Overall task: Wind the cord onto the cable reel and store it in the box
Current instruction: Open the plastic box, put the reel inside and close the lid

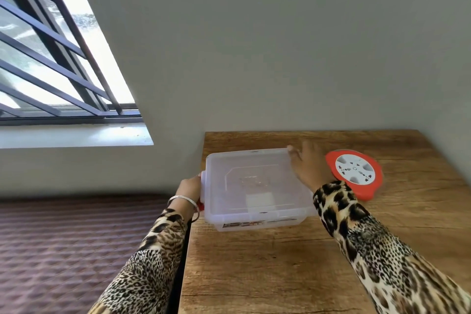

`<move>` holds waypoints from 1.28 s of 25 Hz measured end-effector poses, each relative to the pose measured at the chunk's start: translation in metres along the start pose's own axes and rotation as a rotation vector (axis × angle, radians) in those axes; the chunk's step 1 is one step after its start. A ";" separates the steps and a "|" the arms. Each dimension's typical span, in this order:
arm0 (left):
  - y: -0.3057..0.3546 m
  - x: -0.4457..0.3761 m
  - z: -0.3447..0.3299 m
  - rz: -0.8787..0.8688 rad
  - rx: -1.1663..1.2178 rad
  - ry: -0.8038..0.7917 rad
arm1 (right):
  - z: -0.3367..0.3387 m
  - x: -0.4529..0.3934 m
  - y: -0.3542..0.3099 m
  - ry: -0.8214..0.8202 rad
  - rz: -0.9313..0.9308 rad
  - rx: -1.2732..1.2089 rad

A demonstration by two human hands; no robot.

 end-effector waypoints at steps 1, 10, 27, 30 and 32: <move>-0.007 0.004 -0.005 0.108 0.131 -0.100 | -0.009 -0.007 -0.006 -0.100 0.014 -0.037; -0.012 0.009 -0.015 0.163 0.247 -0.159 | -0.001 -0.011 -0.014 0.020 0.224 -0.039; 0.111 0.100 -0.071 -0.756 -0.177 0.401 | 0.220 0.054 -0.049 0.435 0.313 -0.573; 0.116 0.128 -0.130 -0.981 -0.271 0.338 | 0.267 0.069 -0.005 0.696 0.271 -0.571; 0.111 0.148 -0.177 -1.133 -0.386 0.285 | 0.281 0.077 0.026 0.774 0.257 -0.497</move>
Point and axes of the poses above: each hand's wrist, its own x-axis away from the middle knuckle, its own z-axis out of the back of the hand, y = z × x, the point moved 6 cm from there along -x, towards the middle knuckle, and after that the axes turned 10 degrees about z, right-handed, at the moved point
